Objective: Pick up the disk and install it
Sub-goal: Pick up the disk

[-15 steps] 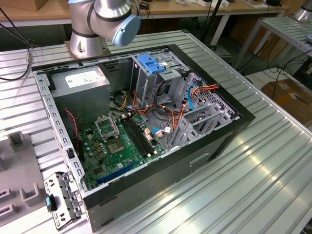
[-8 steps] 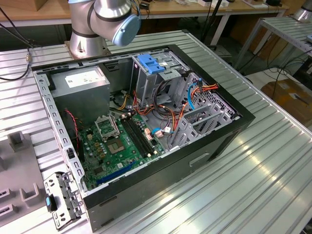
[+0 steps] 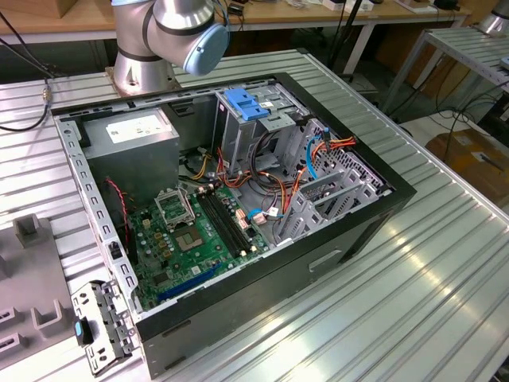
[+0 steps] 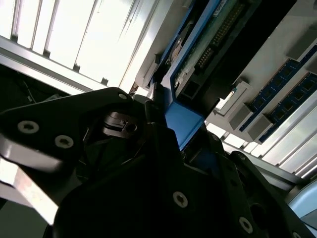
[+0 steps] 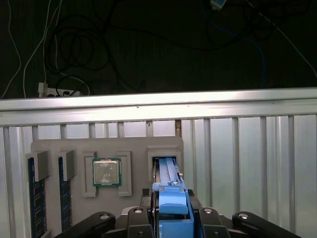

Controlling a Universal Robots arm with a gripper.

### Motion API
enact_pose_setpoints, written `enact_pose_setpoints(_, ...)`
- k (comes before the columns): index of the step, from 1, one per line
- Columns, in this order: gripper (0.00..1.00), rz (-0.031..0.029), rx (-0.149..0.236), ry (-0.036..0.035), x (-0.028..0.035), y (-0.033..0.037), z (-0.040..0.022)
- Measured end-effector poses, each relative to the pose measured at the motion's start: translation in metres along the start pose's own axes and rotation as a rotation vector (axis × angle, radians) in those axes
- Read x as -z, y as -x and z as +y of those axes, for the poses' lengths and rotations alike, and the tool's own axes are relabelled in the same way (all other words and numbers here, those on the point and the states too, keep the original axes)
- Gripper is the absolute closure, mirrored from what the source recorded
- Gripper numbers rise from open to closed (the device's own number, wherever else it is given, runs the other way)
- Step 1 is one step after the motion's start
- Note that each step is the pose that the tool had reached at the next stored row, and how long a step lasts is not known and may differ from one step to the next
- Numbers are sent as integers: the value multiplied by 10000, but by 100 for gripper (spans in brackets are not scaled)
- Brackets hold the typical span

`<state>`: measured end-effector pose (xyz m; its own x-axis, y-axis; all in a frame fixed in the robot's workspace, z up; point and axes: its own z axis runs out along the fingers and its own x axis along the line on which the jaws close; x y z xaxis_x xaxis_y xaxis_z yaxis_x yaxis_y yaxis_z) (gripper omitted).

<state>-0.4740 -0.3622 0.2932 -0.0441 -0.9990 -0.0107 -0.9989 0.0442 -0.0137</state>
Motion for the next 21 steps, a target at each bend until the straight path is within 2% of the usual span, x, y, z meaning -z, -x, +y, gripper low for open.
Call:
enact_pose_setpoints(11,63,-1,0,-3,-2,0,1)
enact_pose_setpoints(21,63,-1,0,-1,22,0,0)
